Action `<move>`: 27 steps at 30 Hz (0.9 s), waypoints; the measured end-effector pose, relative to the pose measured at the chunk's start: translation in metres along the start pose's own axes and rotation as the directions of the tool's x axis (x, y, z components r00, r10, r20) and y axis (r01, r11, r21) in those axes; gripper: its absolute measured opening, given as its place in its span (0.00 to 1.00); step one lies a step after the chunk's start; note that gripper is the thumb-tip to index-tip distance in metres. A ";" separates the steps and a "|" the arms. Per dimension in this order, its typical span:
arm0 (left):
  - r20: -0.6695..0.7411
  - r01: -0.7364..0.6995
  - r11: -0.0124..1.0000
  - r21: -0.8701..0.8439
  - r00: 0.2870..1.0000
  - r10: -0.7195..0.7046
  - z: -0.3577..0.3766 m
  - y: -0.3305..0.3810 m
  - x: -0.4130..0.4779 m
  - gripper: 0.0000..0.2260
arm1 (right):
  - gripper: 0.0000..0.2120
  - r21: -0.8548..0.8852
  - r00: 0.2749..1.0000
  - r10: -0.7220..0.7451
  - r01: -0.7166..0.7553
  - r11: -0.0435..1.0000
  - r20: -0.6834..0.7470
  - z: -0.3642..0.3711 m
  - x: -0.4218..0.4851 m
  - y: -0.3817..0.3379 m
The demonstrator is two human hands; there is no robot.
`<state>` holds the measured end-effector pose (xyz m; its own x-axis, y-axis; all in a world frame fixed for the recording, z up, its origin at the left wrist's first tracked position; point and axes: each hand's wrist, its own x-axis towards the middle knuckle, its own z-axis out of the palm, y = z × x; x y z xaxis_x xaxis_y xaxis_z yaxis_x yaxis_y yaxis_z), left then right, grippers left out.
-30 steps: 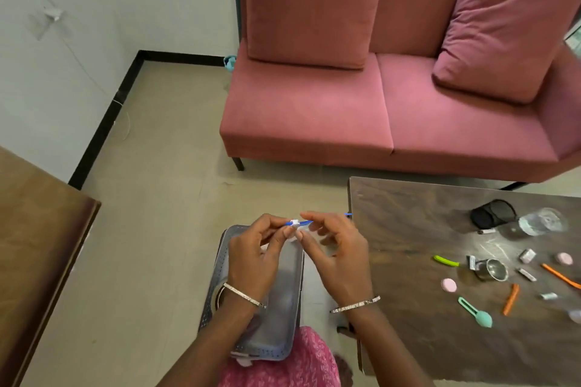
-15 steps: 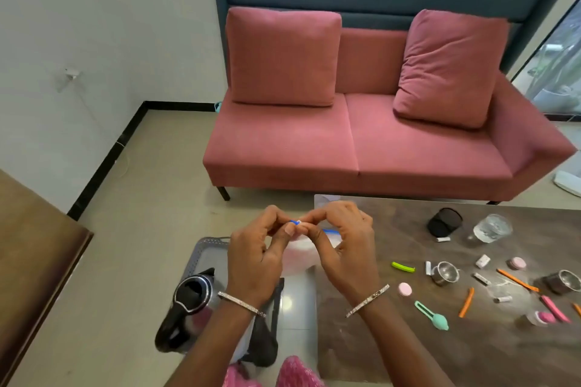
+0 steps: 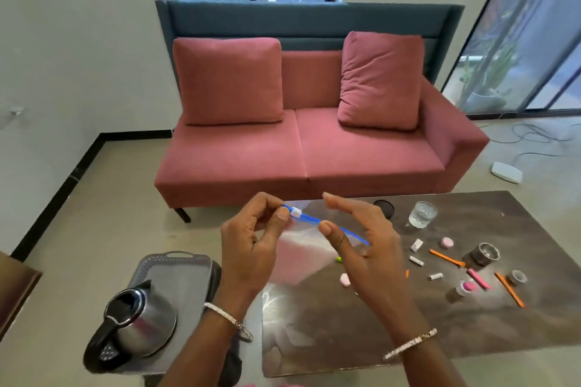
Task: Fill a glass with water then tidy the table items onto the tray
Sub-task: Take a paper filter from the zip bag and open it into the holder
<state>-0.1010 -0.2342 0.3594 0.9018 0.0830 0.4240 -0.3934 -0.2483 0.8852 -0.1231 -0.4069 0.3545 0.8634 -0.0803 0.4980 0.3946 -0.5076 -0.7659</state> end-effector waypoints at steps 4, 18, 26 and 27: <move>0.117 -0.055 0.998 -0.043 0.991 0.059 0.036 0.016 -0.006 0.03 | 0.12 -0.057 0.999 -0.051 0.052 0.997 0.019 -0.017 0.005 -0.007; 0.214 0.053 0.997 -0.058 0.976 -0.039 0.138 -0.005 0.017 0.05 | 0.03 -0.262 1.000 0.001 -0.006 0.965 -0.018 -0.096 0.020 0.074; 0.140 0.197 0.969 -0.152 0.974 -0.176 0.196 -0.036 0.090 0.04 | 0.05 -0.354 0.997 0.069 -0.079 0.932 -0.040 -0.174 0.064 0.146; 0.142 0.208 0.965 -0.159 0.972 -0.186 0.203 -0.038 0.097 0.04 | 0.05 -0.358 0.996 0.075 -0.085 0.930 -0.040 -0.182 0.069 0.151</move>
<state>0.0373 -0.4122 0.3278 0.9754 -0.0105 0.2203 -0.2205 -0.0687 0.9730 -0.0613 -0.6457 0.3473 0.8776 -0.1523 0.4546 0.1814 -0.7723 -0.6088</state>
